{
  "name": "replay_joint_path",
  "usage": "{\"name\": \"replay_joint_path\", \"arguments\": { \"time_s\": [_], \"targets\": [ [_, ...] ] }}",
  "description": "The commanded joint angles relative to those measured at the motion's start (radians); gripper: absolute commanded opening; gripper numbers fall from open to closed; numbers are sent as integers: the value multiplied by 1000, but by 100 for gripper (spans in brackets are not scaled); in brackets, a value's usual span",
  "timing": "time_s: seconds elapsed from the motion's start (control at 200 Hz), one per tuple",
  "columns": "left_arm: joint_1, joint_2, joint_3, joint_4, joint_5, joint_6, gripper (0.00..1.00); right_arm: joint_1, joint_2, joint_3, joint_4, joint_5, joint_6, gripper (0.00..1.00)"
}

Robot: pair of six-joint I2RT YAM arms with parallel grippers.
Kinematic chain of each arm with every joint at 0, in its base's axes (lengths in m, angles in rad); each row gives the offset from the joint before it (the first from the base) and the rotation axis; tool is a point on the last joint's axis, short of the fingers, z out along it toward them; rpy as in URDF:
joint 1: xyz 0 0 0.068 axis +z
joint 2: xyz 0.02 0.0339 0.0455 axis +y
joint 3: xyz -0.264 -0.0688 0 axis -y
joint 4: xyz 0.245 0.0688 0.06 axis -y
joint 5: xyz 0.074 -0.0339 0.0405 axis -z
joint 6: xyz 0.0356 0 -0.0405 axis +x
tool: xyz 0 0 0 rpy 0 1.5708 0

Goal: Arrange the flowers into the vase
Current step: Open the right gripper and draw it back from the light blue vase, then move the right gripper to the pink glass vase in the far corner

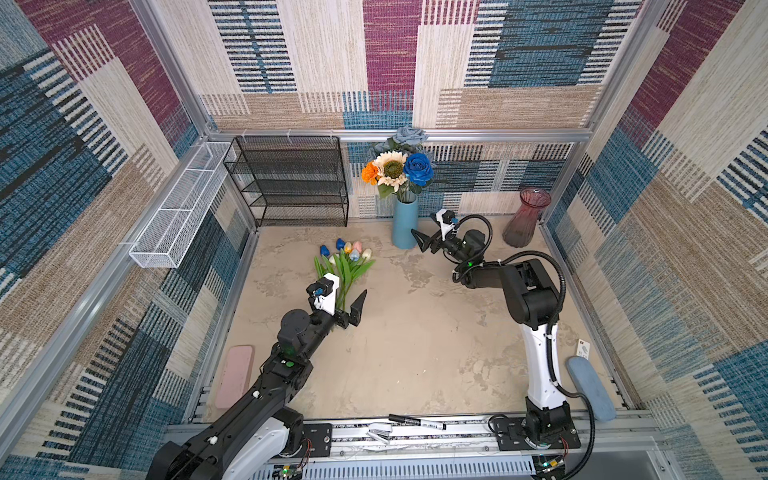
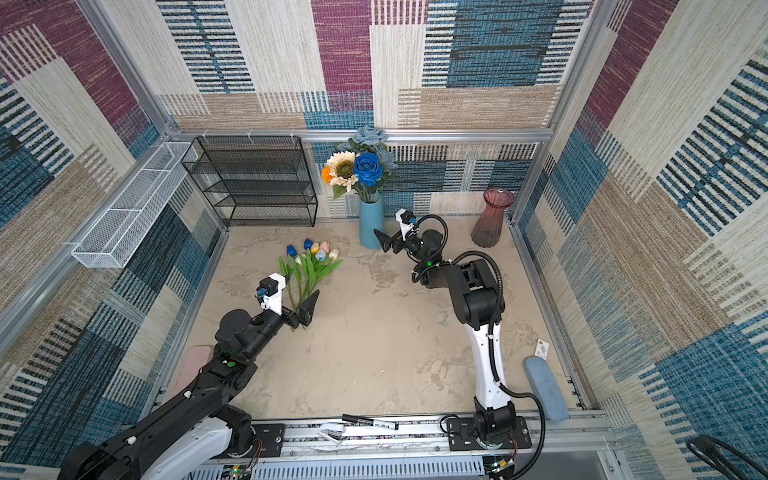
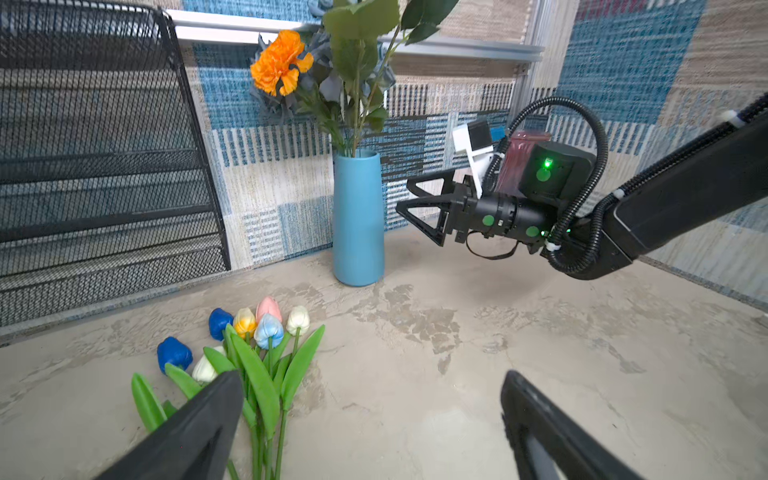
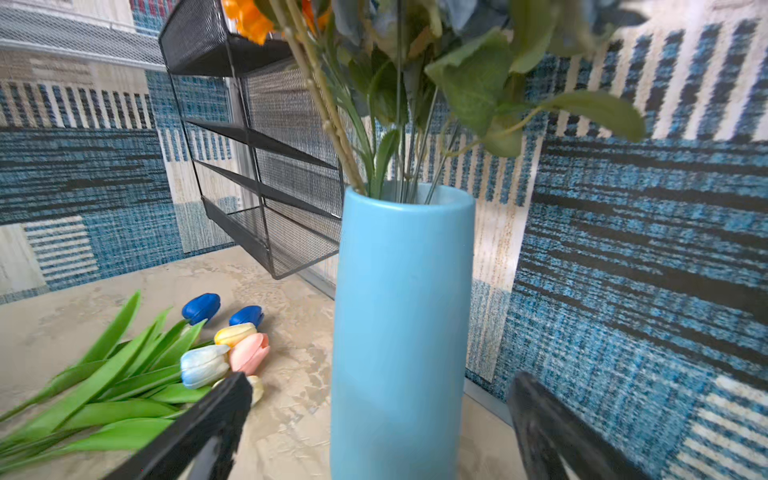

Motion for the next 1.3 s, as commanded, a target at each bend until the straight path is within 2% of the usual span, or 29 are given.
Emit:
{"name": "replay_joint_path", "arguments": {
  "time_s": [0.0,0.155,0.205,0.316,0.426,0.506,0.606,0.862,1.037,1.292],
  "targets": [
    [-2,-26,14,19,91,20,99,-18,-164,-121,44,48,22,99],
    [-22,-48,63,-27,145,14,99,-71,-465,-291,-190,234,49,96],
    [-27,-43,73,-27,153,13,99,-113,-540,-366,-181,297,94,95],
    [-30,-15,83,-10,156,27,99,-237,-646,-522,-119,312,173,95],
    [-30,30,67,65,146,31,99,-350,-687,-673,39,328,209,97],
    [-29,51,58,100,143,24,99,-403,-678,-731,109,350,165,99],
    [-30,67,56,110,143,26,99,-460,-627,-746,175,299,93,100],
    [-30,91,45,138,137,27,99,-545,-354,-584,300,160,-4,100],
    [-29,82,57,106,141,31,99,-547,-258,-376,155,108,-52,100],
    [-29,79,99,51,142,49,99,-548,-80,-106,32,134,-115,100]
  ]
}}
